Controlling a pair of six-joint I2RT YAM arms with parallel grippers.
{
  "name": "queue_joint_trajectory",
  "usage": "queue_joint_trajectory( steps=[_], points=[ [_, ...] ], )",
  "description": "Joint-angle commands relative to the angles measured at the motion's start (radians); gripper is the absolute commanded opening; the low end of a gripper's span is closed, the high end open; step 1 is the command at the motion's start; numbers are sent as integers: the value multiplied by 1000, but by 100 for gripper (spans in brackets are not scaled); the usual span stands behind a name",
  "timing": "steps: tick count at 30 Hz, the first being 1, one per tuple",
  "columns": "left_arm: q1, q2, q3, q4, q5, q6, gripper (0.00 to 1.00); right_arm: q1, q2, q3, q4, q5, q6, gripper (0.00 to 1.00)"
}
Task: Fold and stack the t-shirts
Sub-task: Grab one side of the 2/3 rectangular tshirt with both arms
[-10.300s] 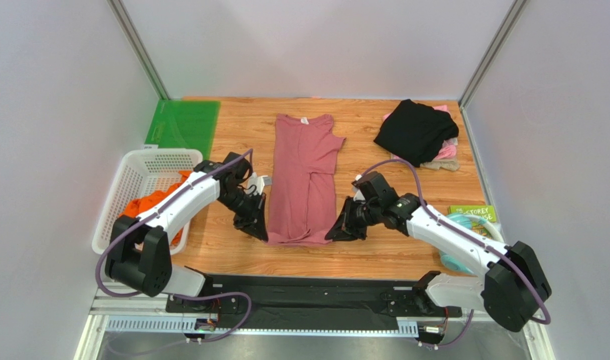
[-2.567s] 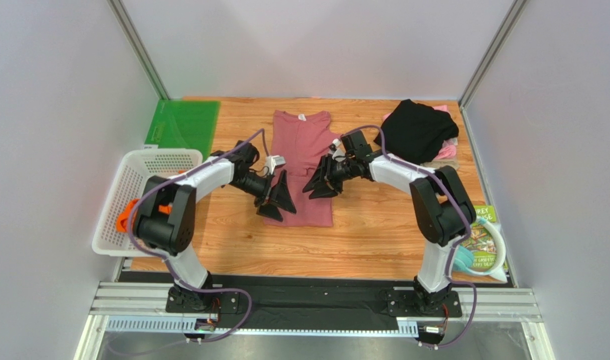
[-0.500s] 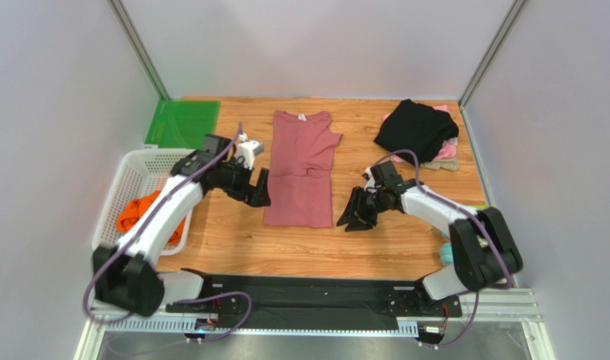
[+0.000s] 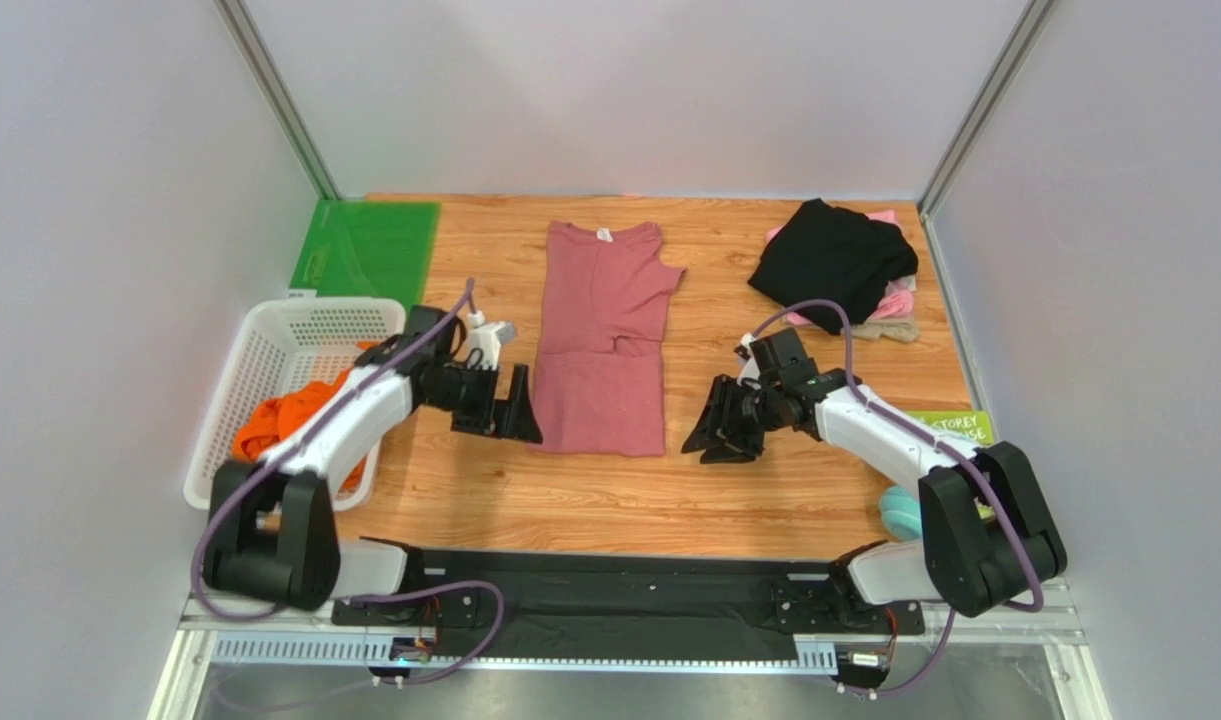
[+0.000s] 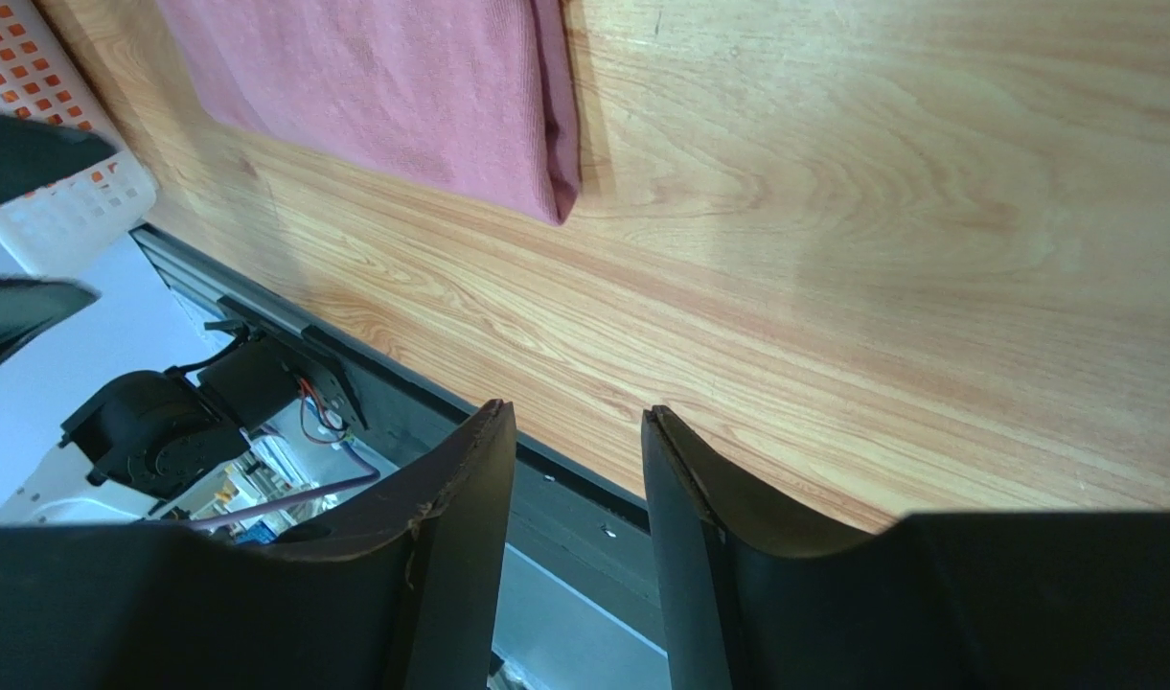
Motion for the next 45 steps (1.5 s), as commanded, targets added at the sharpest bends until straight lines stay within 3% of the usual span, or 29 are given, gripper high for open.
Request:
queue_joint_trajectory(
  steps=[1,5,9,13,24,29,45],
  points=[
    [40,-344,-67,225,74,-45,100,2,-50,-21,69,-3,22,44],
    [40,-140,-1,83,79,-34,100,3,-13,-40,138,-24,56,44],
    [37,-30,-52,140,115,-74,100,5,57,-34,188,-29,77,43],
    [37,72,-40,97,114,-8,100,3,117,-20,224,-49,94,43],
    [37,188,-38,125,33,-8,100,3,232,6,313,-73,136,42],
    [36,261,-11,120,13,-32,90,7,277,34,328,-77,143,39],
    [-22,316,26,114,-41,-74,82,25,359,48,425,-103,203,40]
  ],
)
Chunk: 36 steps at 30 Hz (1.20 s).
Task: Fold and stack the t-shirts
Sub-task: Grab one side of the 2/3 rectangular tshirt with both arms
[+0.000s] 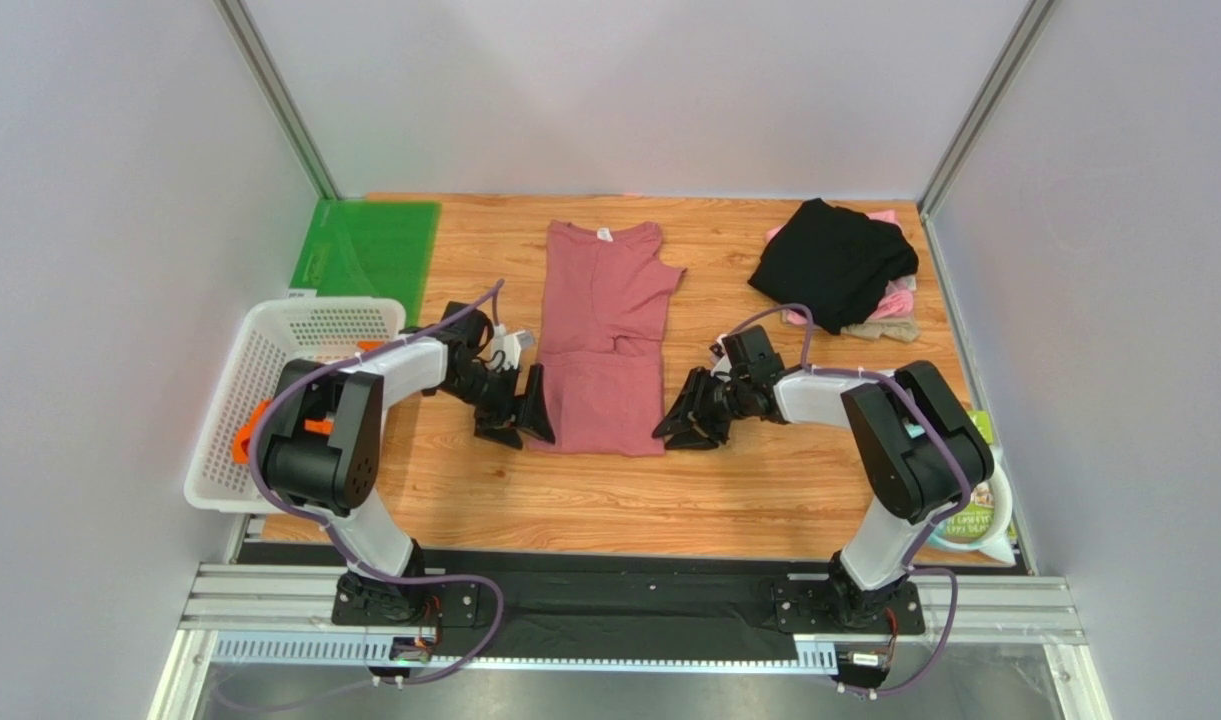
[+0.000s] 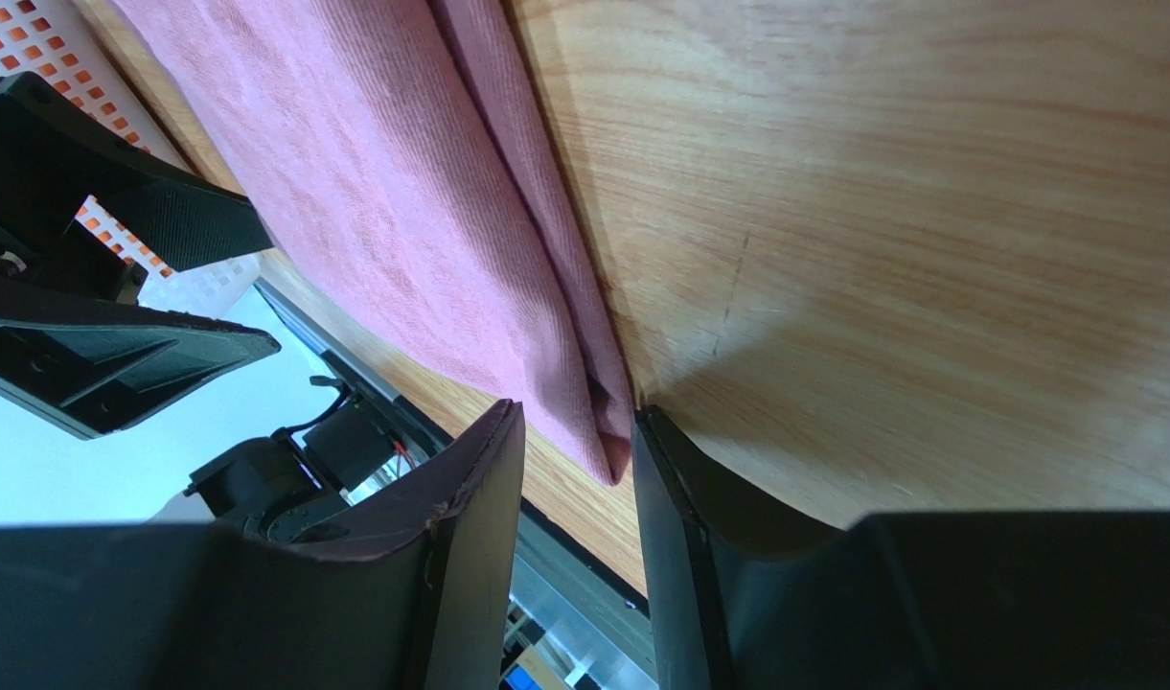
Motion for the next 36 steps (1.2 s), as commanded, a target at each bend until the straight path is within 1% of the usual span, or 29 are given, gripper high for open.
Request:
queue_joint_trajectory(
  steps=[1,13,21,24,27,28,31,36],
  points=[
    [-29,28,0,24,-91,12,82,18,11,18,46,-1,21,40],
    [-46,47,10,15,-106,9,80,38,-21,-30,54,4,34,40],
    [-47,56,14,7,-104,7,76,41,-35,-53,57,2,36,40],
    [-47,59,16,7,-104,7,73,41,-20,-47,69,-5,37,40],
    [-50,67,20,6,-106,7,67,42,5,-41,89,-13,50,39],
    [-52,68,20,4,-106,6,64,42,17,-39,97,-18,57,39],
    [-54,70,22,3,-106,9,61,47,34,-31,105,-22,73,38],
    [-55,59,14,-6,-106,12,59,55,32,-28,105,-24,73,37]
  ],
)
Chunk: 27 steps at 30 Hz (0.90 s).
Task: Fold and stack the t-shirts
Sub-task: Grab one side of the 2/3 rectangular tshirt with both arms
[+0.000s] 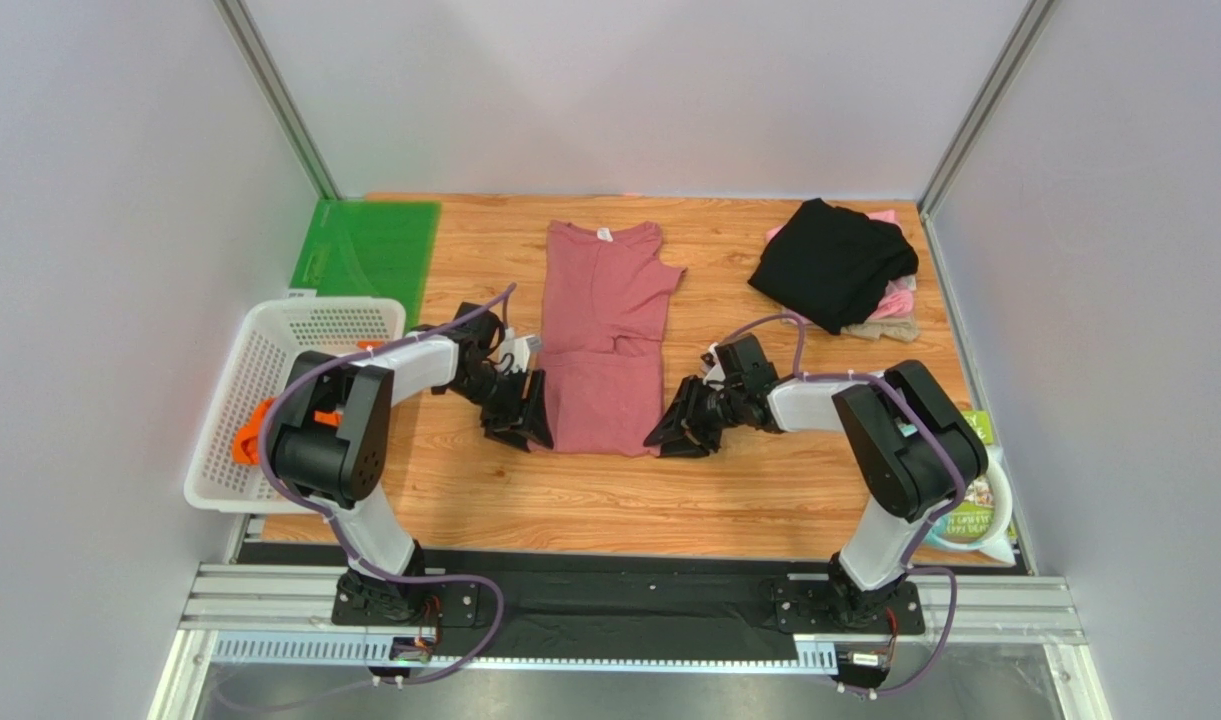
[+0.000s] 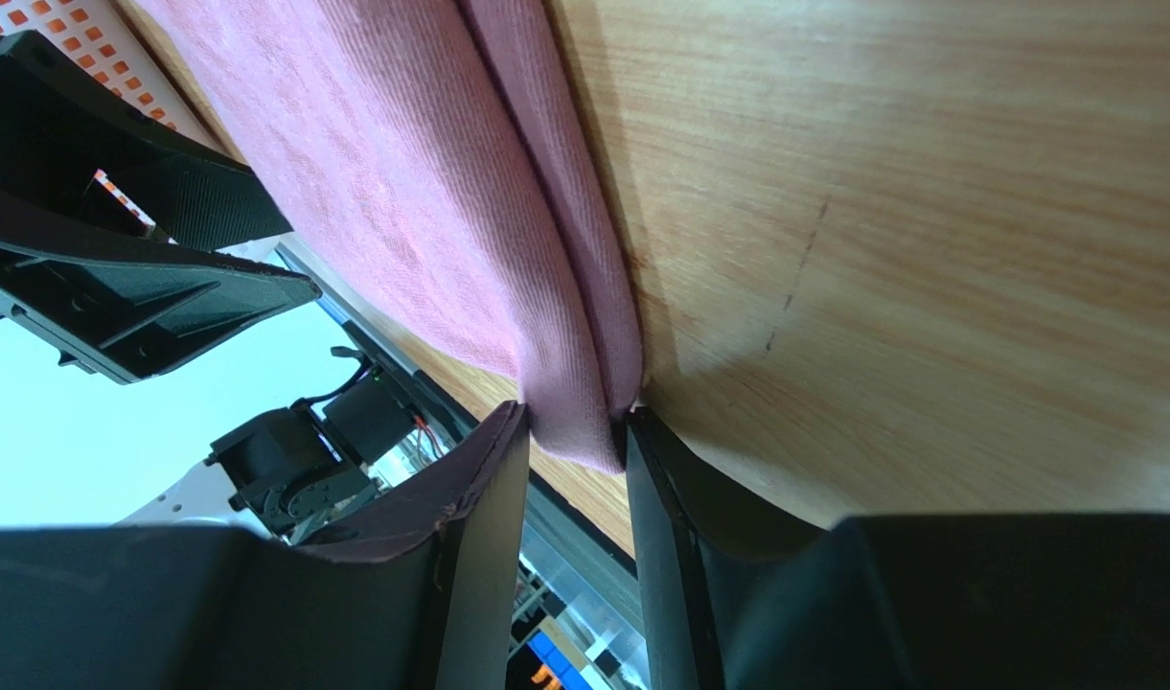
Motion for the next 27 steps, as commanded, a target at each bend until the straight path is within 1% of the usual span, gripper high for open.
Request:
queue_joint_trajectory(
  steps=[1,3,6,7,8,10,11,14,15,17,20,21,23,24,27],
  points=[
    [-12,20,-5,1,-66,26,59,15,18,12,18,22,4,37],
    [-12,24,-4,-1,-66,23,58,15,24,17,18,17,6,37],
    [-12,32,4,-7,-66,25,49,17,29,22,18,14,9,37],
    [-13,33,4,-7,-66,26,43,17,30,22,16,15,11,37],
    [-13,35,5,-7,-66,25,40,17,32,22,45,15,11,36],
    [-15,40,7,-8,-68,25,34,17,33,22,45,14,9,36],
    [-15,41,10,-8,-68,25,34,17,35,22,45,14,9,34],
    [-16,43,12,-11,-68,27,33,15,36,20,48,9,11,27],
    [-16,43,12,-11,-68,28,33,17,36,20,50,8,11,23],
    [-18,46,16,-16,-68,30,31,15,33,20,42,8,6,22],
    [-18,50,28,-30,-72,36,23,15,22,23,30,12,-2,17],
    [-18,50,33,-34,-75,39,13,17,19,25,30,14,-5,10],
    [-16,50,41,-47,-75,42,4,17,16,29,1,17,-9,1],
    [-18,49,45,-51,-71,51,0,17,15,31,-1,15,-11,0],
    [-15,35,50,-73,-34,63,0,15,9,32,-10,15,-17,0]
  ],
)
